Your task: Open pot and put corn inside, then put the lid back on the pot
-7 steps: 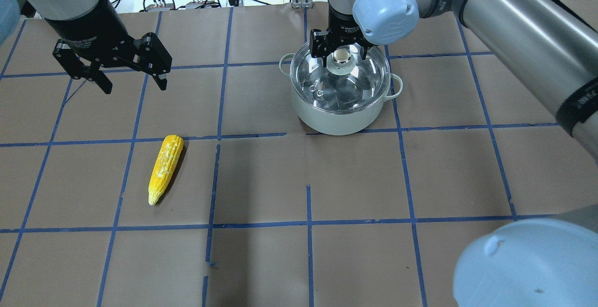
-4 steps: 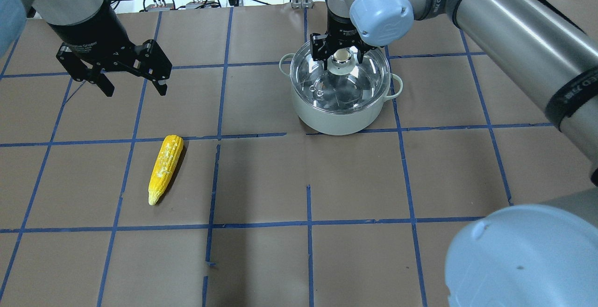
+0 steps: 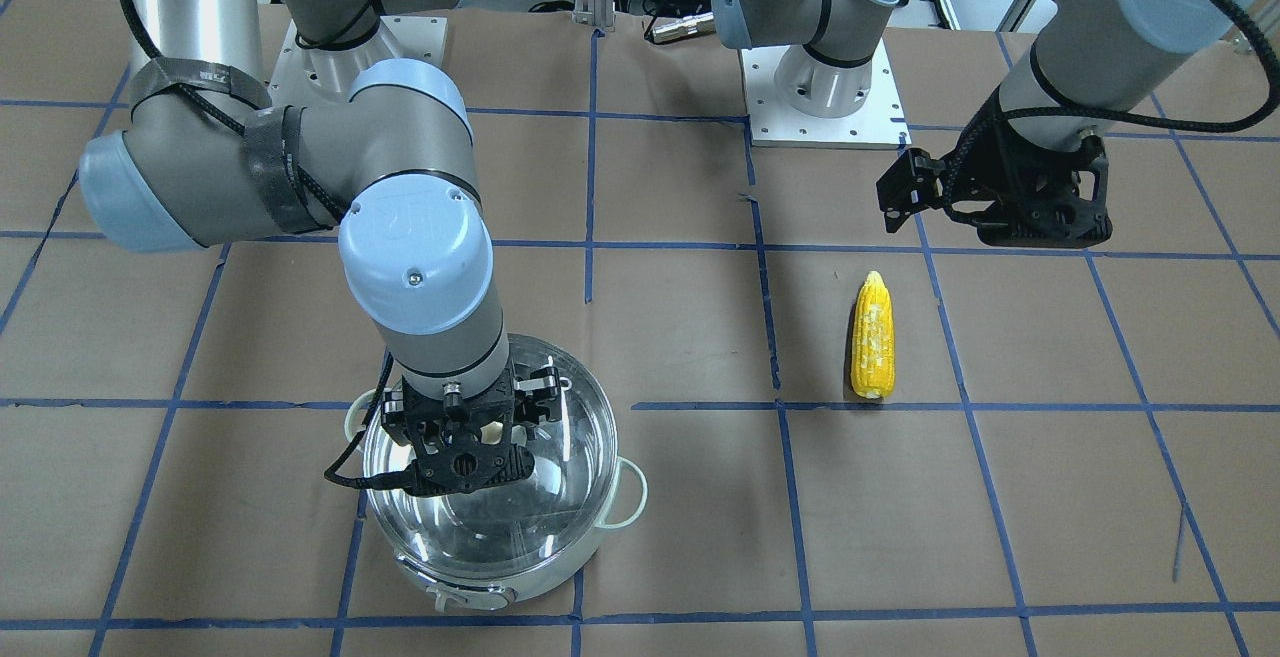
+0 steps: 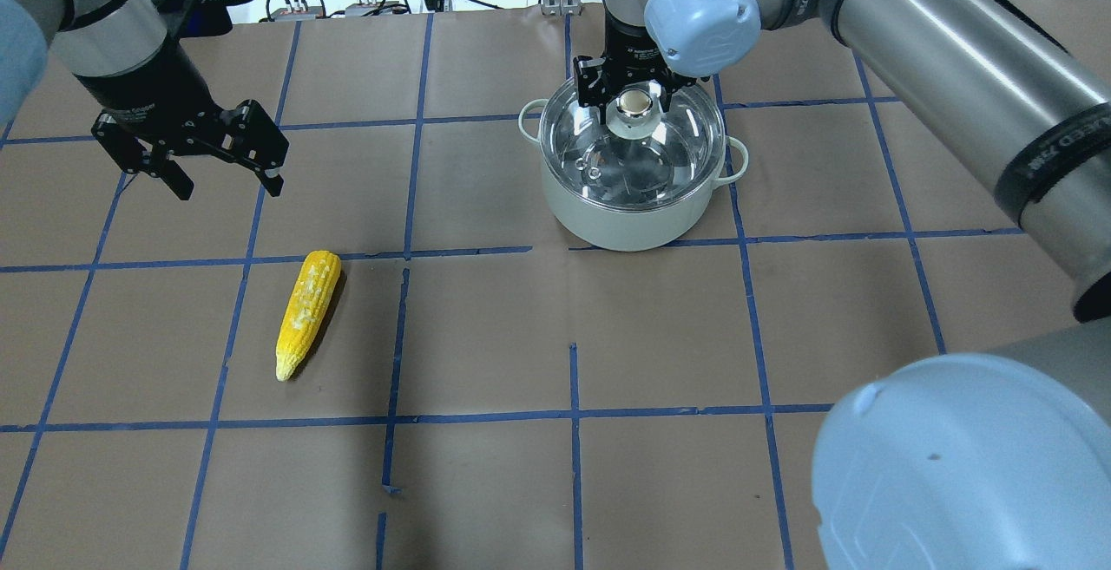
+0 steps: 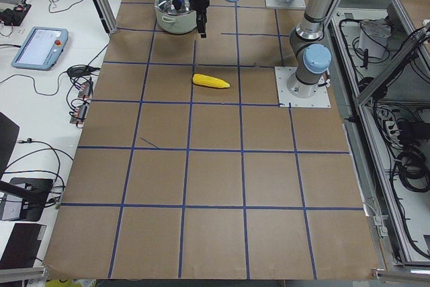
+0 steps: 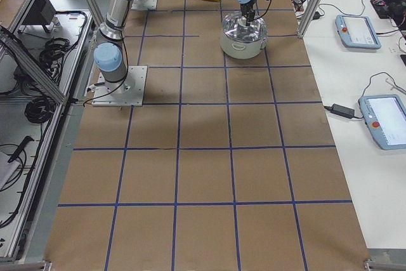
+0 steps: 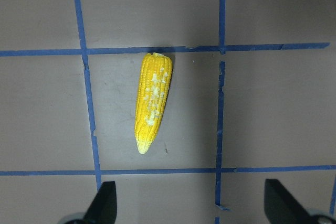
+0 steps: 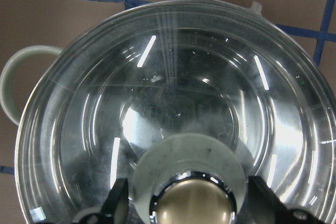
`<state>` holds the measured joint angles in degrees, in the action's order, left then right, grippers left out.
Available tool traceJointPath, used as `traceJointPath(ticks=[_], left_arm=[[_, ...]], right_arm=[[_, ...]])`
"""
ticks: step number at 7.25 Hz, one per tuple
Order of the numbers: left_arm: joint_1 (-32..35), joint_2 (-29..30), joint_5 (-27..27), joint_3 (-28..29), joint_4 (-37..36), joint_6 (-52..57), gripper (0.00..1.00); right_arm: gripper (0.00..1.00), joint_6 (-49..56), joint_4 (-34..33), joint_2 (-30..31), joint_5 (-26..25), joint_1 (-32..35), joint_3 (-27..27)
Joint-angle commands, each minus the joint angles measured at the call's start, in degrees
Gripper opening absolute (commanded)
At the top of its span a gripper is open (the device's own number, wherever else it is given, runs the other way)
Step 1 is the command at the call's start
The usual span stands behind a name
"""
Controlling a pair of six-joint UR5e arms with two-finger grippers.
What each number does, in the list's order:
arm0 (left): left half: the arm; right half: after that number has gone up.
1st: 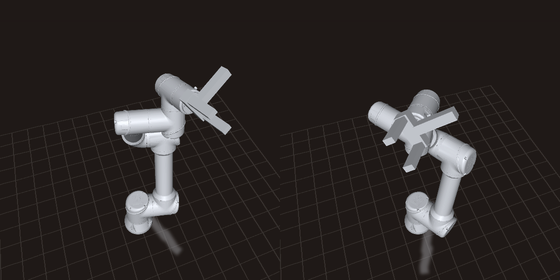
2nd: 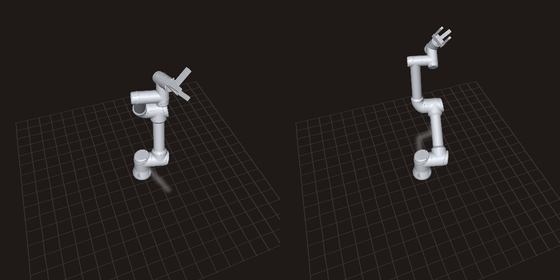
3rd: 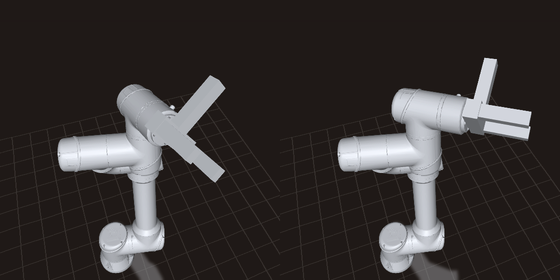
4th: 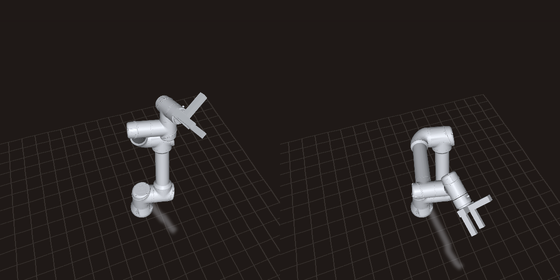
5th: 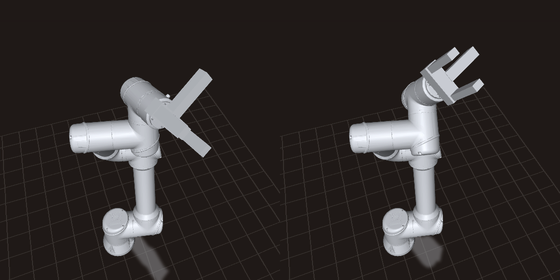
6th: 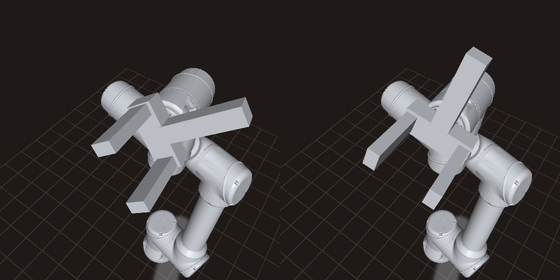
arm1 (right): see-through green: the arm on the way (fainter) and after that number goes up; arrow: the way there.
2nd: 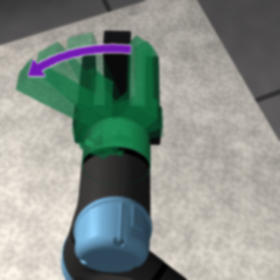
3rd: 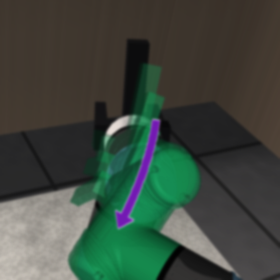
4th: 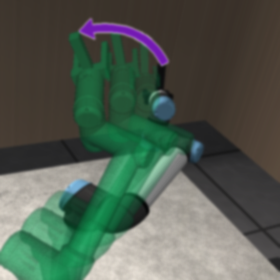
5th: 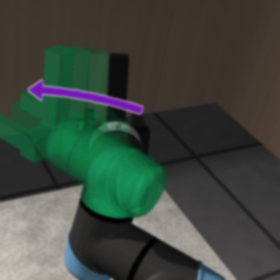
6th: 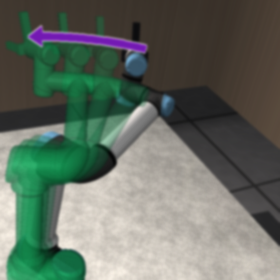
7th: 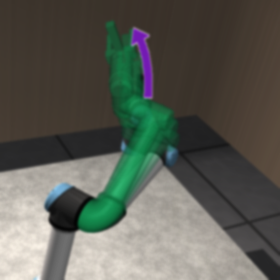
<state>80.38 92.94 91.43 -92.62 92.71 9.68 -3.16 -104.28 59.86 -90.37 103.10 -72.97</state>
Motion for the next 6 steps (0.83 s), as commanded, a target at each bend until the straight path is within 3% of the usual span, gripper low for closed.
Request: traceJointPath(ticks=[1, 3, 5, 6], left_arm=[[-1.44, 0.31, 0.24, -6.75, -7.93, 2.61, 1.00], [-4.26, 2.93, 0.24, -14.31, -20.29, 6.14, 1.00], [-4.27, 6.36, 0.33, -18.29, -27.02, 10.50, 1.00], [-4.27, 8.03, 0.50, -18.65, -28.62, 11.58, 1.00]], right_arm=[[0.61, 0.18, 0.91, -0.01, 0.02, 0.00, 0.19], [0.50, 0.26, 1.27, -0.01, -0.07, -0.09, 0.28], [0.45, 0.26, 3.98, 0.08, -0.15, -0.09, 1.94], [0.42, 0.26, 8.00, -0.18, -0.15, -0.09, 5.35]])
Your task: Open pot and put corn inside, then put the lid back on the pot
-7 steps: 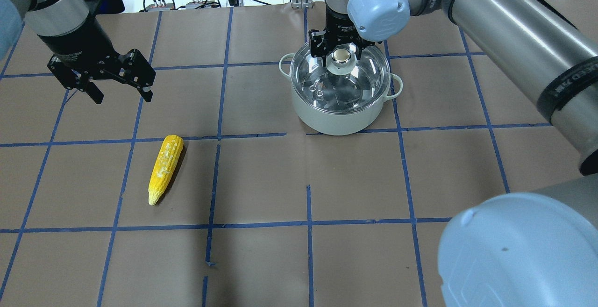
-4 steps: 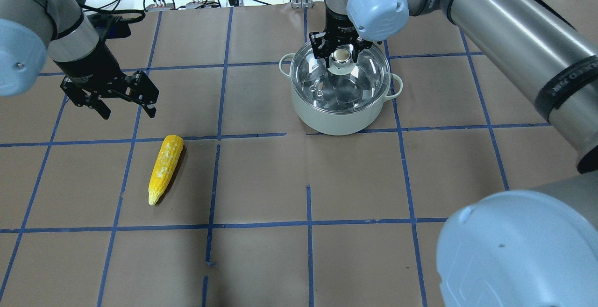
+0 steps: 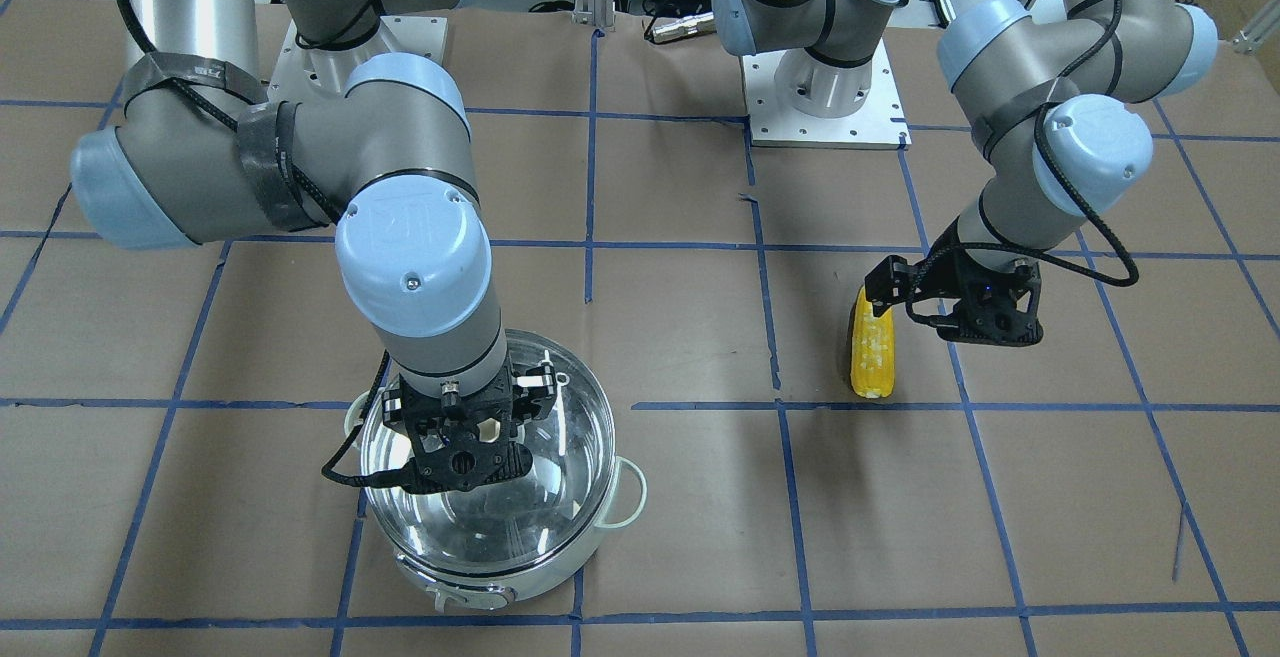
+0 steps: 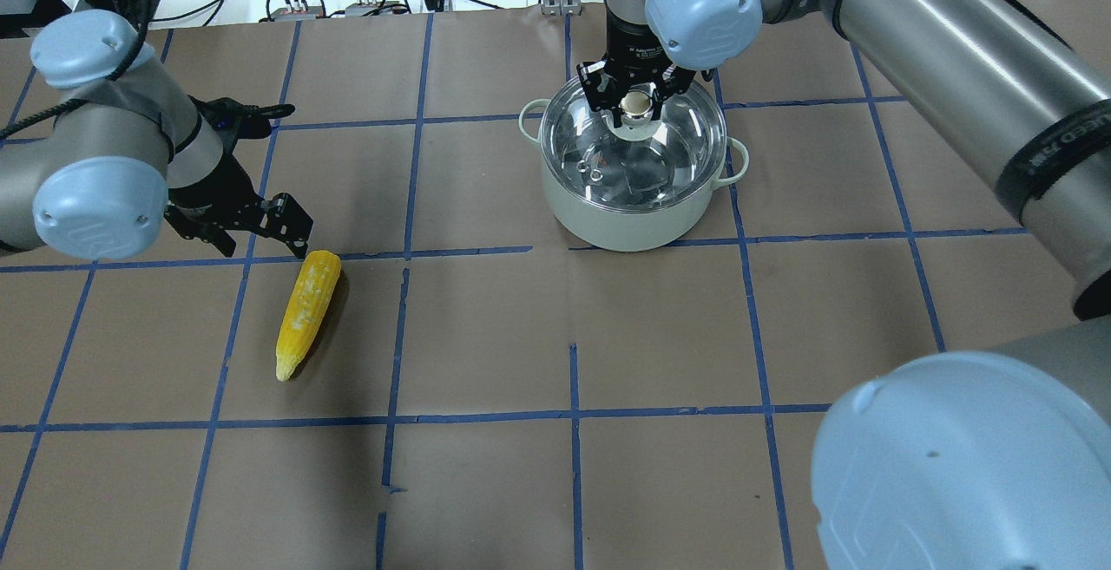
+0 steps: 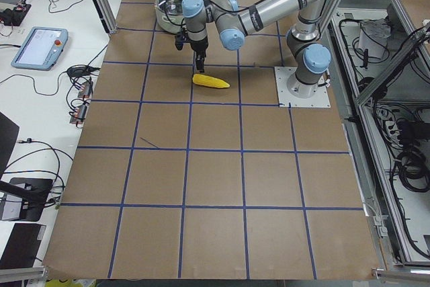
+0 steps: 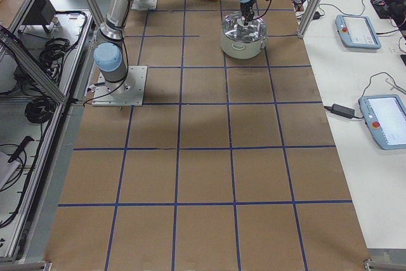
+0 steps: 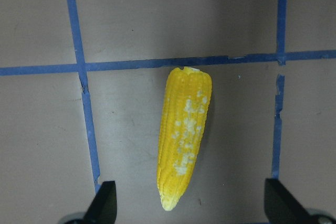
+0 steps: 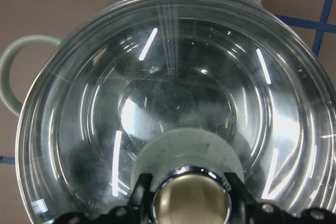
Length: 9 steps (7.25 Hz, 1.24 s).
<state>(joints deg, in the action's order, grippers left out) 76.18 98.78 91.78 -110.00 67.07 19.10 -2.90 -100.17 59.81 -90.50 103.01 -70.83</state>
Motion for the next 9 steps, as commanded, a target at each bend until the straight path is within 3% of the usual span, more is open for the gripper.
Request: traceJointPath(ticks=[1, 3, 4, 6, 7, 8, 9], left_arm=[[-0.15, 3.07, 0.06, -1.35, -3.18, 2.69, 1.00], [-0.15, 3.95, -0.03, -3.80, -3.44, 3.04, 1.00], [-0.15, 5.53, 0.06, -5.64, -8.58, 4.09, 1.00], [-0.15, 8.87, 0.06, -6.98, -13.01, 6.03, 0.96], [-0.15, 9.58, 0.15, -6.98, -13.80, 6.03, 0.86], [-0.15, 9.32, 0.41, -6.63, -13.38, 5.94, 0.52], [-0.07, 8.63, 0.41, -6.54, -12.94, 5.60, 0.34]], right_arm=[[0.41, 0.26, 8.10, -0.22, -0.03, -0.70, 6.37], [0.37, 2.19, 10.69, 3.01, -0.64, -1.93, 6.68], [0.36, 3.50, 10.87, 5.99, -0.73, -2.98, 4.15], [0.37, 7.71, 10.52, 18.34, -0.65, -8.23, -8.13], [0.37, 10.52, 10.52, 23.89, -0.56, -12.88, -13.06], [0.38, 14.90, 10.52, 26.90, -0.30, -16.32, -15.80], [0.38, 14.94, 10.52, 28.50, -0.56, -16.87, -16.61]])
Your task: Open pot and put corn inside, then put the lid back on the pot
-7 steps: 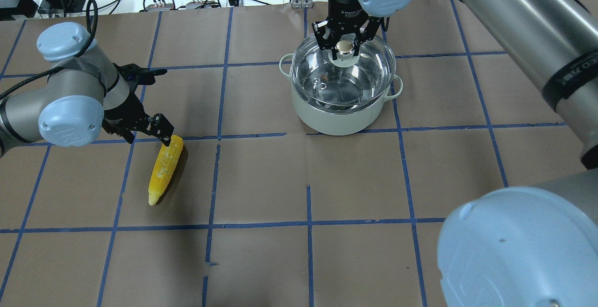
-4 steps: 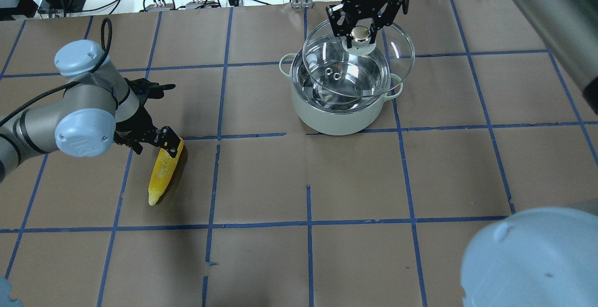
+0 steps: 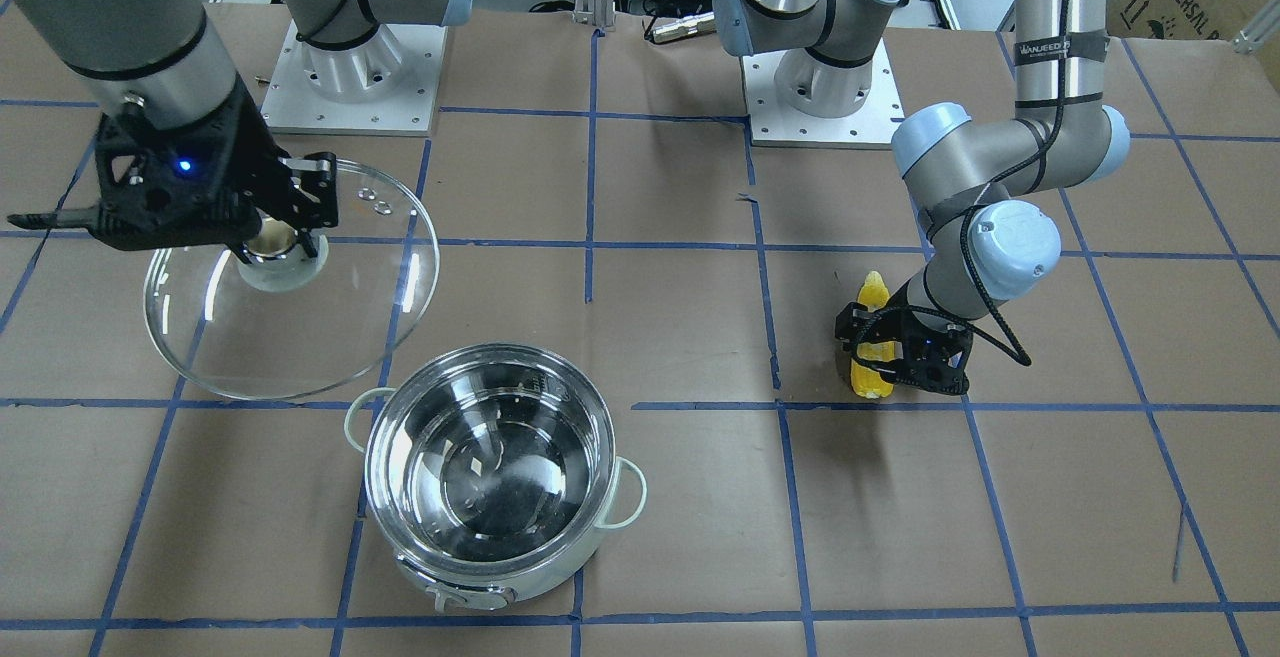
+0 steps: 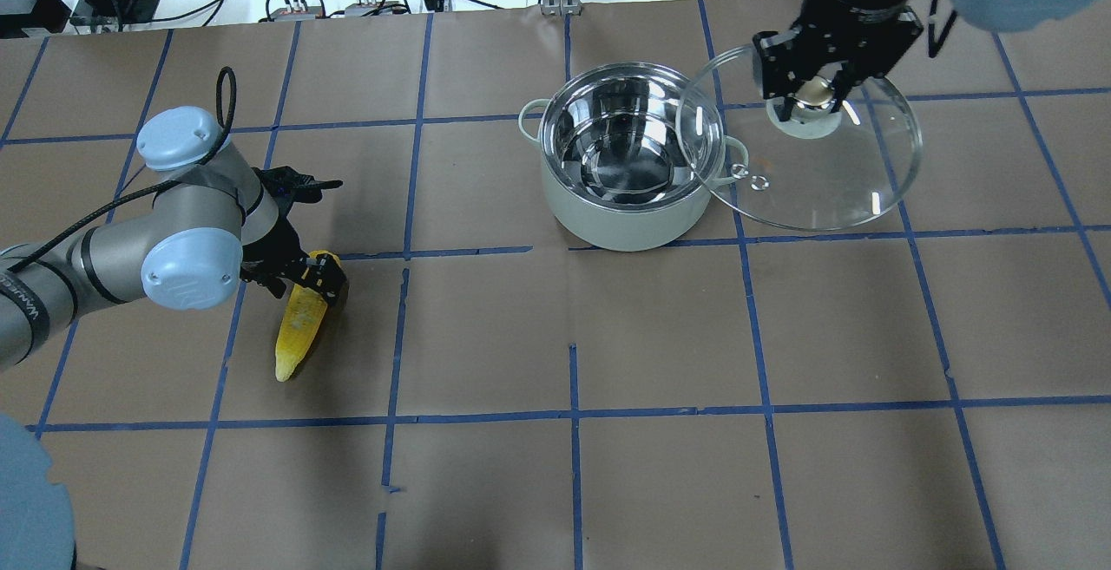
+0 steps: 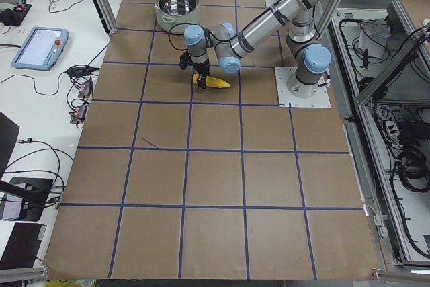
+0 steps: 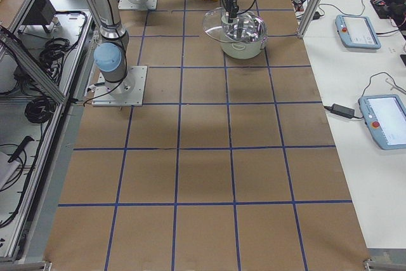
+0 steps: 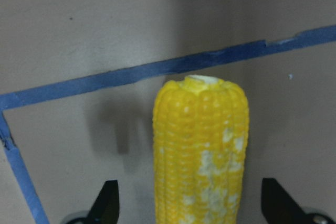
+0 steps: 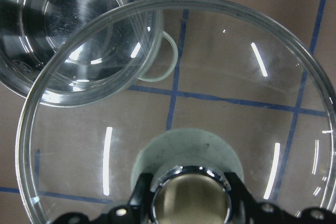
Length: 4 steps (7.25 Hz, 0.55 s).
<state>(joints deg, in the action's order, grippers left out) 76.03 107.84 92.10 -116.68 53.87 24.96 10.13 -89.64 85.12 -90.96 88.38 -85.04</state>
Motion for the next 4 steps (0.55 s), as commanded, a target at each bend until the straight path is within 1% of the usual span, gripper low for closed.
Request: traceJointPath(ticks=[1, 2, 3, 4], left_arm=[[0.17, -1.13, 0.01, 0.66, 1.23, -0.61, 0.29], [0.52, -2.36, -0.08, 1.45, 2.45, -2.53, 0.29], [1.56, -3.24, -0.69, 2.24, 4.12, -7.16, 0.28], [3.58, -4.64, -0.95, 5.38, 7.88, -9.04, 0.28]], right_arm=[[0.38, 1.82, -0.27, 2.60, -0.36, -2.33, -2.32], [0.38, 1.82, -0.27, 2.34, -0.36, -2.33, -2.23], [0.38, 1.82, -0.01, 2.42, -0.45, -2.33, -1.45], [0.39, 1.91, -0.01, 2.42, -1.32, -2.25, -1.44]])
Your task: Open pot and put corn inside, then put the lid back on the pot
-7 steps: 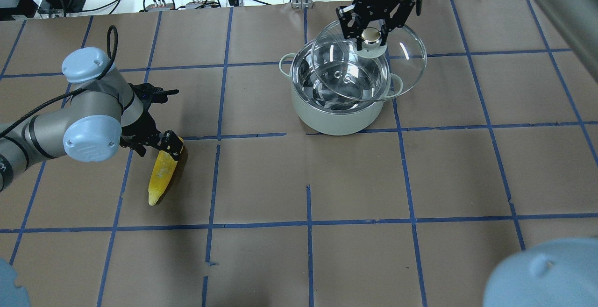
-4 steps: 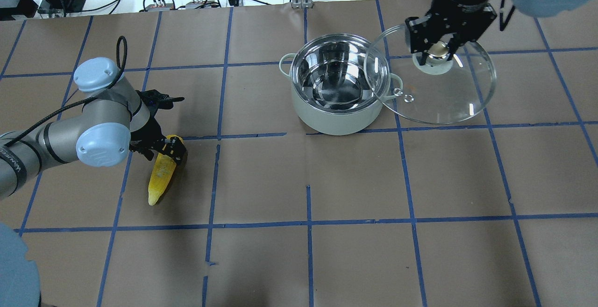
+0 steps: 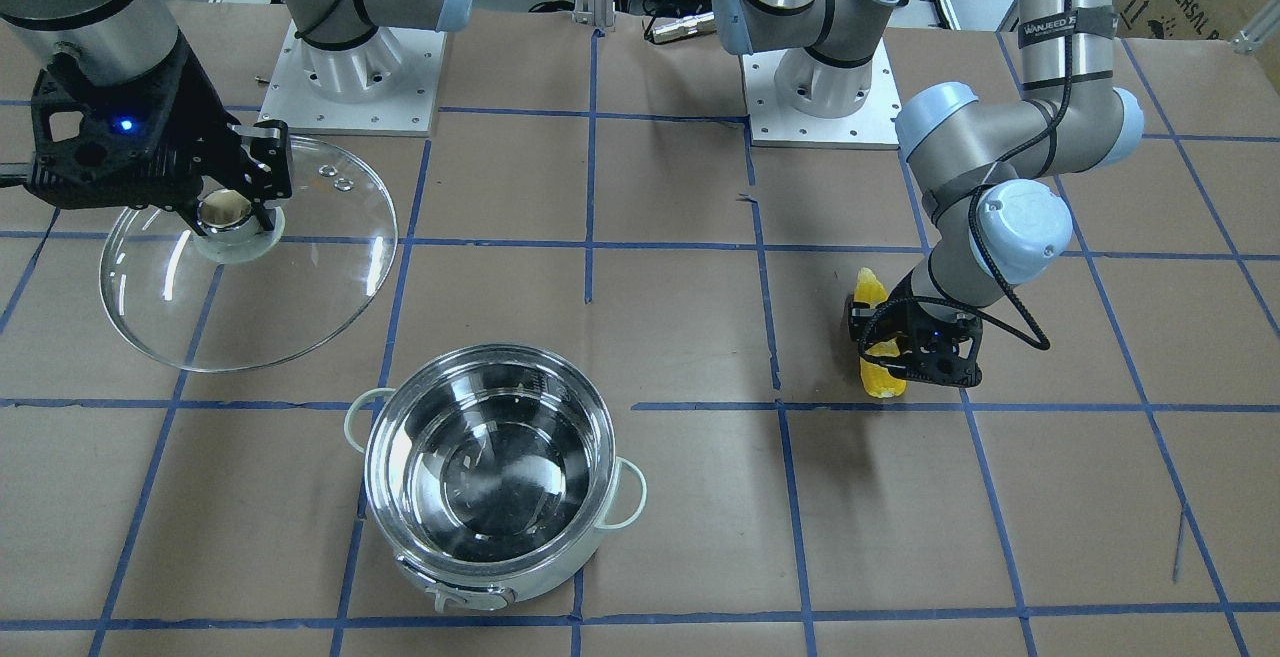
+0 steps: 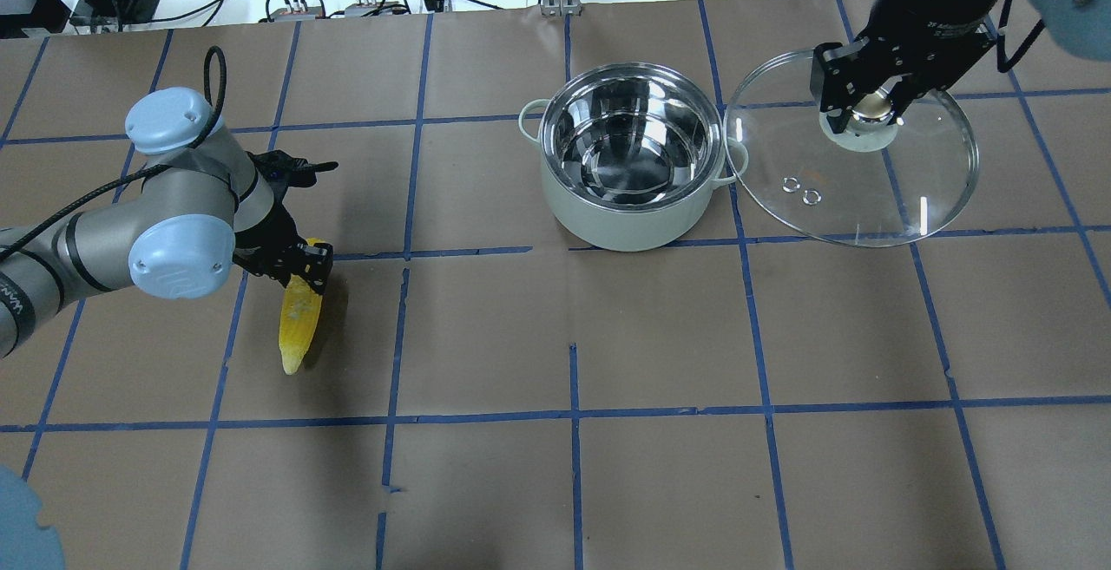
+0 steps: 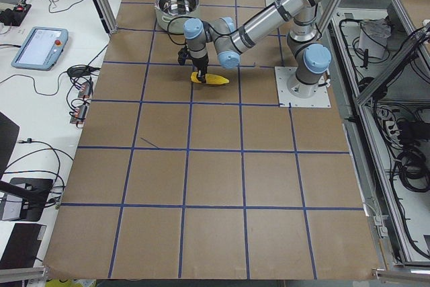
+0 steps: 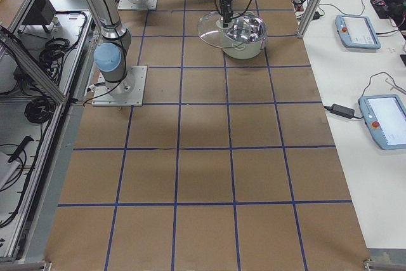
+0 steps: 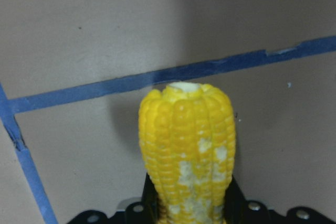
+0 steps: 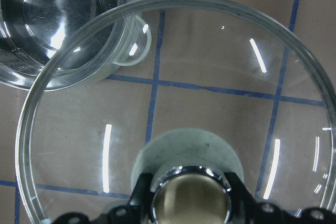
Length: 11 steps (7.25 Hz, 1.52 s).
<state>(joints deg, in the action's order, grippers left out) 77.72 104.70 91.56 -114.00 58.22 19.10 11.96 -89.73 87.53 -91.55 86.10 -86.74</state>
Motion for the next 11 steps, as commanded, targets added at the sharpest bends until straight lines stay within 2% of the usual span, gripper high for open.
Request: traceJointPath(ticks=[1, 4, 7, 8, 9, 11], left_arm=[[5.21, -1.69, -1.29, 8.56, 9.92, -7.02, 0.28], [15.50, 3.11, -5.50, 27.37, 19.37, -17.92, 0.28], [26.49, 12.51, -7.70, 43.54, 20.44, -29.43, 0.28], [28.95, 16.63, -8.32, 48.21, 20.44, -32.34, 0.28], [30.81, 20.07, -8.67, 51.30, 20.01, -36.03, 0.28], [32.84, 25.18, -8.33, 56.23, 19.56, -38.61, 0.28]], right_arm=[[0.39, 0.08, 0.09, 0.10, -0.82, 0.04, 0.25], [0.40, 0.70, 0.09, -0.16, -0.99, -0.05, 0.52], [0.39, 0.44, -0.01, -0.16, -0.99, -0.66, -0.54], [0.38, 0.44, -0.18, -0.16, -1.17, -0.67, -0.37], [0.37, 0.35, 0.00, 0.01, -3.52, -1.01, -0.54], [0.37, 0.43, 0.17, 0.27, -4.51, -3.82, -0.54]])
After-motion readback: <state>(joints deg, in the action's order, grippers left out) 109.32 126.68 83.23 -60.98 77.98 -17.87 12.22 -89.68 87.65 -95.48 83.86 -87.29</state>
